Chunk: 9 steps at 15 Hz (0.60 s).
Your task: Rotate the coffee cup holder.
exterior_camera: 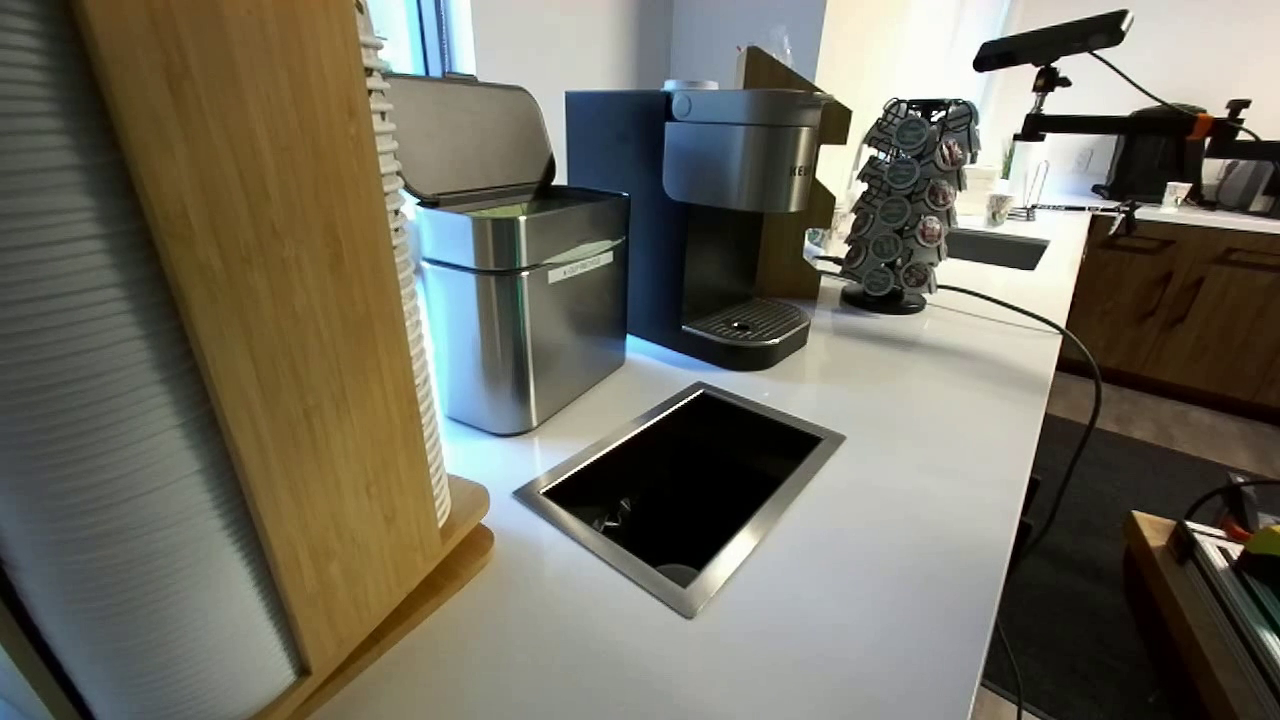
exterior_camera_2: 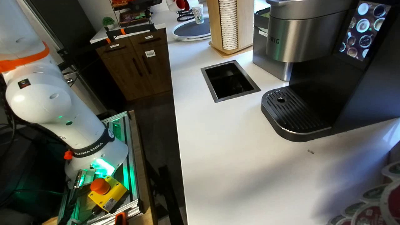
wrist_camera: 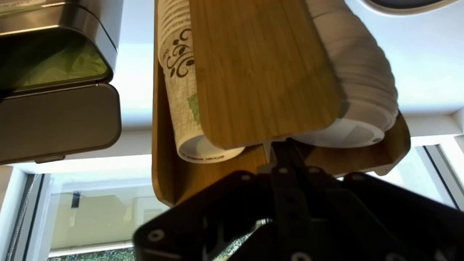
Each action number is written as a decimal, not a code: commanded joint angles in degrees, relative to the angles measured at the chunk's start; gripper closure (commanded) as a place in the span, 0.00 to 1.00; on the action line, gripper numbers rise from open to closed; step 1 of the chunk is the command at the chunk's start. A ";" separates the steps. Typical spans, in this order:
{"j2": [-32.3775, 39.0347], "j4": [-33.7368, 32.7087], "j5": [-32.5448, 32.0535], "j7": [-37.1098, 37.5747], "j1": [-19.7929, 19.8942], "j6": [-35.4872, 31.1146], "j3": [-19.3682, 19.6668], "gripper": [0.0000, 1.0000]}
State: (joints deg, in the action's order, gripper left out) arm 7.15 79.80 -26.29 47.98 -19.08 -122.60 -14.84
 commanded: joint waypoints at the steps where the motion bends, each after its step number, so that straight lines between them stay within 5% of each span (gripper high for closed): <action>1: -0.13 -0.35 4.26 -3.75 0.20 1.77 -0.64 1.00; 9: 0.30 0.11 8.76 -7.34 0.33 -1.51 -0.64 1.00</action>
State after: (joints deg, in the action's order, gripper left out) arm 7.21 79.52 -19.95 42.21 -19.07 -122.51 -15.14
